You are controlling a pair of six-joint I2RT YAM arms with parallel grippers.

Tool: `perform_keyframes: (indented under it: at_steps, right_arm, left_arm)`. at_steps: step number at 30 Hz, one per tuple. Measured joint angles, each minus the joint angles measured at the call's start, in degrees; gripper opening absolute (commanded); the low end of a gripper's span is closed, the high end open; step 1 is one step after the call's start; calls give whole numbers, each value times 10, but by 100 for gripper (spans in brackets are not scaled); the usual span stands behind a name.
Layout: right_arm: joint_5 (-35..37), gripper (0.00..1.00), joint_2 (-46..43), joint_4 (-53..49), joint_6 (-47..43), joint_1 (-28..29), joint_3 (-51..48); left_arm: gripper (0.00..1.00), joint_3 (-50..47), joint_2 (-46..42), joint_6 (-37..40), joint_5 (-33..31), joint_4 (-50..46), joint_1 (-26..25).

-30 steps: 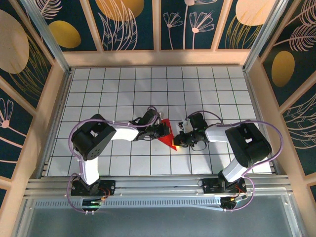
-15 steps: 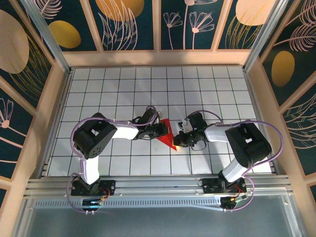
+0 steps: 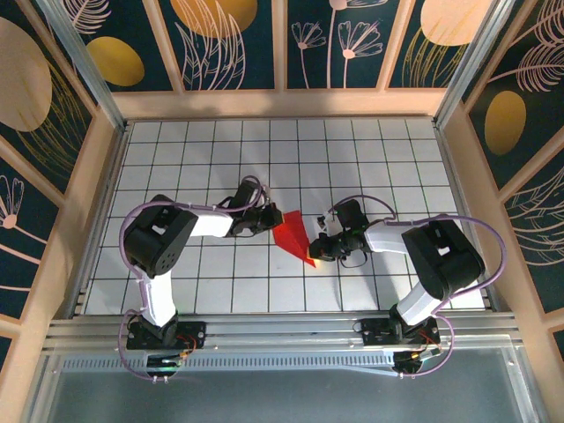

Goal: Fold a paper plane with a square sheet of paper (fold left side to right side)
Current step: Fourth fold the wing at the center of the table.

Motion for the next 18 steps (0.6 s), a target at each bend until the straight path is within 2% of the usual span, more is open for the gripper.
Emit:
perform_keyframes:
  at_steps: [4, 7, 11, 14, 18]
  right_arm:
    - [0, 0, 0, 0, 0, 0, 0]
    - [1, 0, -1, 0, 0, 0, 0]
    - [1, 0, -2, 0, 0, 0, 0]
    - [1, 0, -2, 0, 0, 0, 0]
    - [4, 0, -3, -1, 0, 0, 0]
  left_arm:
    - [5, 11, 0, 24, -17, -16, 22]
    - [6, 18, -7, 46, -54, -34, 37]
    - [6, 1, -64, 60, -79, -45, 50]
    - [6, -24, -129, 61, -76, -40, 41]
    - [6, -32, -160, 59, -57, -24, 0]
